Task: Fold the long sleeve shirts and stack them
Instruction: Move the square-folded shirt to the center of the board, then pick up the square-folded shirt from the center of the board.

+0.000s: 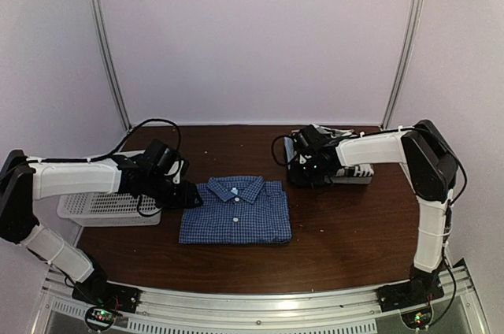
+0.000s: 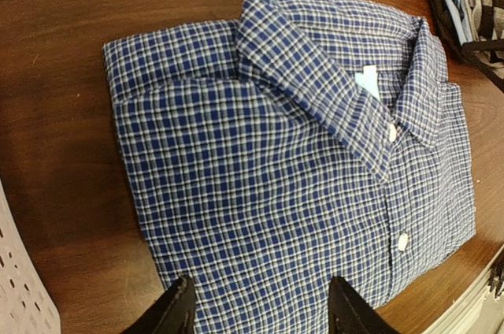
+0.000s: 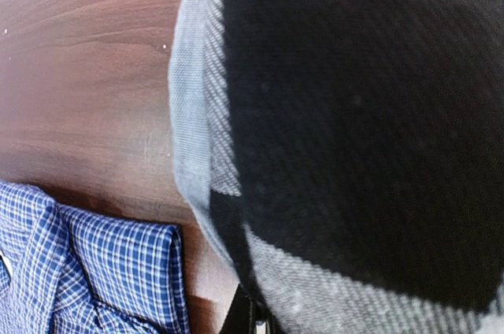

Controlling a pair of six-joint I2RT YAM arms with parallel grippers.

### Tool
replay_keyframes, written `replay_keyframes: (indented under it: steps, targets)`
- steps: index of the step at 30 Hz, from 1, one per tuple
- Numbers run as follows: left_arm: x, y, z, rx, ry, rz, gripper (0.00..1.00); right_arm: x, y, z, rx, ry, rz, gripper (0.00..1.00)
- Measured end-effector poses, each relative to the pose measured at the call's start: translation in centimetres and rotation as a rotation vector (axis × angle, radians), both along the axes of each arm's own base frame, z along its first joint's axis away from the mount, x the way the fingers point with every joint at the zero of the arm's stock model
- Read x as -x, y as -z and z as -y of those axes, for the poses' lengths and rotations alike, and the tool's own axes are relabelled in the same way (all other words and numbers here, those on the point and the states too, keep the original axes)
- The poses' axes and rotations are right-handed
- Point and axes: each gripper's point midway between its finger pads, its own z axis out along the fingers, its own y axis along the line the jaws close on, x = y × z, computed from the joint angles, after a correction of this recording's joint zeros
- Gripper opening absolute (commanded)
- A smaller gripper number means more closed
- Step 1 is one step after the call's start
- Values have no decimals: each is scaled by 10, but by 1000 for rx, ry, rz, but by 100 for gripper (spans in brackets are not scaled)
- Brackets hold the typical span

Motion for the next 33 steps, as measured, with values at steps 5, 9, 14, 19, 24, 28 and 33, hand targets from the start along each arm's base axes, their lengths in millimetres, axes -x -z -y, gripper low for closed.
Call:
replay_keyframes:
  steps: [5, 9, 14, 19, 24, 28, 33]
  targets:
    - [0, 4, -3, -12, -11, 2, 59, 11, -1, -2, -8, -10, -7, 3]
    - [-1, 5, -5, -19, -17, 10, 59, 14, -3, -7, -24, -19, -6, 21]
    - [-2, 9, -6, -50, -12, 17, 61, 23, -30, -17, -83, -59, 24, 38]
    - [-5, 13, -4, -120, -10, 36, 61, 35, -61, -29, -130, -111, 79, 45]
    - [-6, 6, -1, -189, -10, 70, 61, 60, -48, -29, -119, -145, 51, 51]
    - [-3, 5, 8, -271, -4, 95, 62, 82, -26, -27, -93, -172, 1, 53]
    - [7, 18, 3, -336, -34, 66, 64, 99, -17, -35, -96, -208, -22, 53]
